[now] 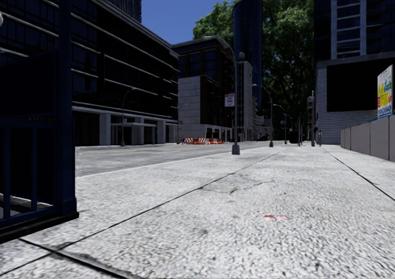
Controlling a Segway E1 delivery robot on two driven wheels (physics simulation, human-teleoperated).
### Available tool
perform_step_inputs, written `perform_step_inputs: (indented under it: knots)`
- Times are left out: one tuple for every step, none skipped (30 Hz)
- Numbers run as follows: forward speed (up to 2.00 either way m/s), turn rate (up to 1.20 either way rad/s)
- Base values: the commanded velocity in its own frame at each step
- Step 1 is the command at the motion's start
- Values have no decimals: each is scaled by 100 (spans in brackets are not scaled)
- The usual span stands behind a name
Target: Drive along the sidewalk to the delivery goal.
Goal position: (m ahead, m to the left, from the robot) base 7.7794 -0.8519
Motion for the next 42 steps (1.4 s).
perform_step_inputs:
  knots:
    - [192, 0]
    - [192, 0]
    - [192, 0]
    - [192, 0]
    - [192, 0]
    - [192, 0]
    - [192, 0]
    - [192, 0]
    - [192, 0]
    - [192, 0]
    - [192, 0]
    - [192, 0]
    - [192, 0]
    - [192, -1]
    - [192, -1]
    - [192, -11]
    - [190, -20]
    - [186, -24]
    - [186, -24]
    - [180, -26]
    - [178, -21]
    - [178, -21]
    - [178, -7]
    - [178, 0]
    - [178, 0]
    - [178, 0]
    - [178, 0]
    - [178, 0]
    - [178, 0]
    - [178, 0]
    - [178, 0]
    - [178, 0]
    - [178, 0]
    - [178, 0]
    - [178, 0]
    - [177, -12]
    - [177, -12]
    - [177, -19]
    - [177, -20]
    - [177, -21]
    - [177, -21]
    - [177, -21]
